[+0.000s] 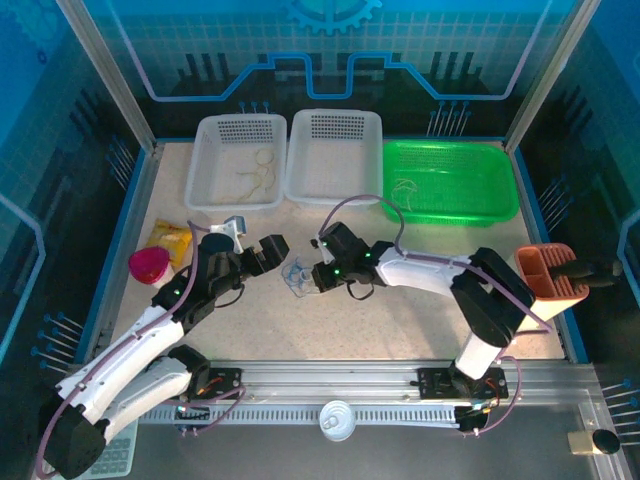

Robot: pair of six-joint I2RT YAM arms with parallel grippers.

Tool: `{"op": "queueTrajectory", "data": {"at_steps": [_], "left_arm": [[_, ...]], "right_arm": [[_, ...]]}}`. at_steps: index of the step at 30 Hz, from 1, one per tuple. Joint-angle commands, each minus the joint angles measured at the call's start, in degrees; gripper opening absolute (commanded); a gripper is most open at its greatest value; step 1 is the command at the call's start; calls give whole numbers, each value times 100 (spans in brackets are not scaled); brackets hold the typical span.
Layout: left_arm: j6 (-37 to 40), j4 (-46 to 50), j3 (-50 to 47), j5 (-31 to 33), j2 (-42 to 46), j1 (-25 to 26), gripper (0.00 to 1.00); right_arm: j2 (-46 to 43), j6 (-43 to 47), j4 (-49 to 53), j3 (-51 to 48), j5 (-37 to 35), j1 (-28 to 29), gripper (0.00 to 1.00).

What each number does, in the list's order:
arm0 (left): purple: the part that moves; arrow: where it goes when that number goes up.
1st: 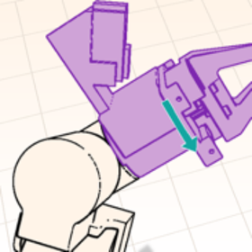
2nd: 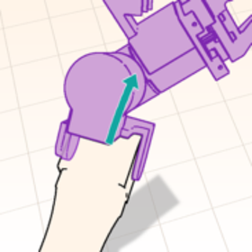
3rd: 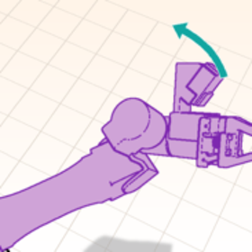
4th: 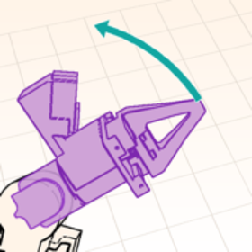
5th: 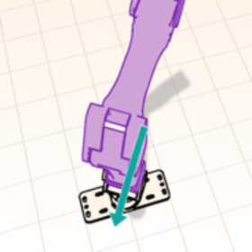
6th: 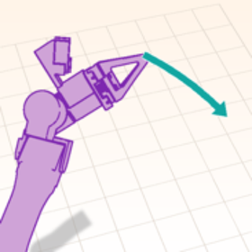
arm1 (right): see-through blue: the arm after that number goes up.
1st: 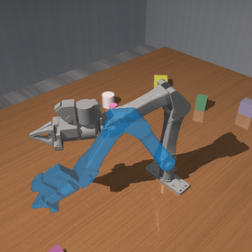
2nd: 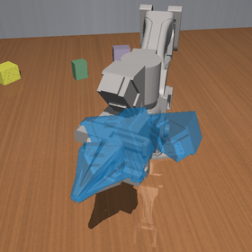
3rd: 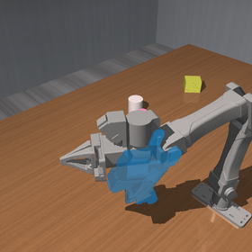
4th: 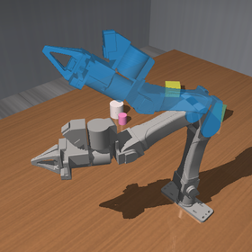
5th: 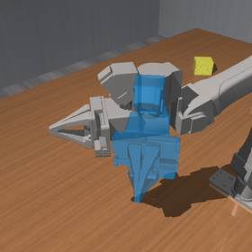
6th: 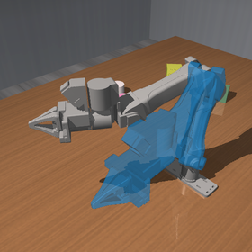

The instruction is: Untangle the cables

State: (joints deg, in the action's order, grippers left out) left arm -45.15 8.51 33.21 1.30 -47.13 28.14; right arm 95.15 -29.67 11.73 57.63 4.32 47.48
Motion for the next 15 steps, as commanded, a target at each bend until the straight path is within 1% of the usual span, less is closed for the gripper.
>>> {"op": "queueTrajectory", "data": {"at_steps": [1, 7, 15], "left_arm": [[-65, -94, -34, -3, -4, 51, 99], [-73, -196, 15, -162, -85, 47, 99], [175, -603, 21, -552, -225, 44, 99]], "right_arm": [[-581, 145, 213, 256, 179, -160, 0], [-1115, 54, 133, 288, 488, -454, 0], [-1656, -130, -372, 169, 967, -792, 0]]}}
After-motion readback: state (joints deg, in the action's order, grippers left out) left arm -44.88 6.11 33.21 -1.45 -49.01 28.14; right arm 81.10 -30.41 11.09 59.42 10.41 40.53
